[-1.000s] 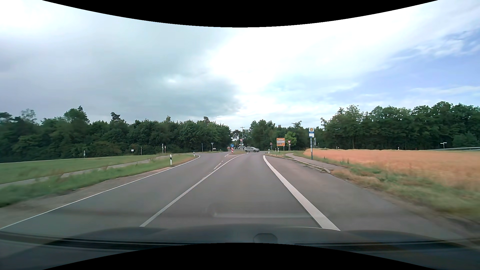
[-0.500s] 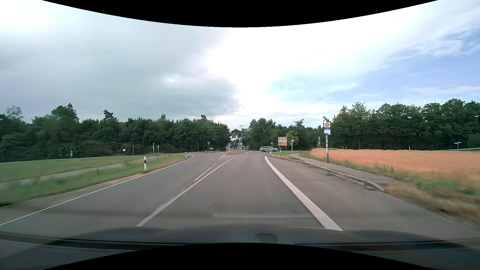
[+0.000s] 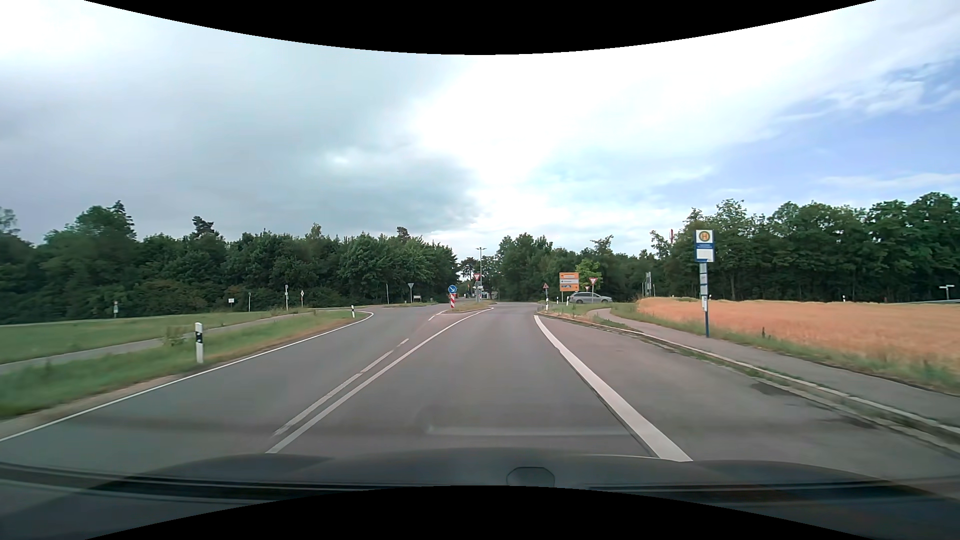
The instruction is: Follow the waypoints while adhering to traffic rules and regulations
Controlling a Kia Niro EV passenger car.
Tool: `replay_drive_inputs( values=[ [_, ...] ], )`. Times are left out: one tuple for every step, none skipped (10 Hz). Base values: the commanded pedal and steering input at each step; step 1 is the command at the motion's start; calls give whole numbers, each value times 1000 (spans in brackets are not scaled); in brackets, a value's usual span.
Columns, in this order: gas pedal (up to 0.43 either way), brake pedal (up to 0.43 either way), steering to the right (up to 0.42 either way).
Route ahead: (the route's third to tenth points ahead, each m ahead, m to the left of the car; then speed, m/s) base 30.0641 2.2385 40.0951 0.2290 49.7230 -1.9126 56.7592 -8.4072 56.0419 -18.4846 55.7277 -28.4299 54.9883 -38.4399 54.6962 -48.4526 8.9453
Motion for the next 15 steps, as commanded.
replay_drive_inputs(
  values=[
    [0, 152, -1],
    [0, 165, 0],
    [0, 195, 0],
    [0, 220, 0],
    [0, 232, 0],
    [0, 262, 0],
    [0, 268, 0],
    [0, 268, 1],
    [0, 268, 0],
    [0, 262, 1],
    [0, 268, 1],
    [0, 262, 1],
    [0, 262, 1],
    [0, 256, 1],
    [0, 250, 1]
  ],
)
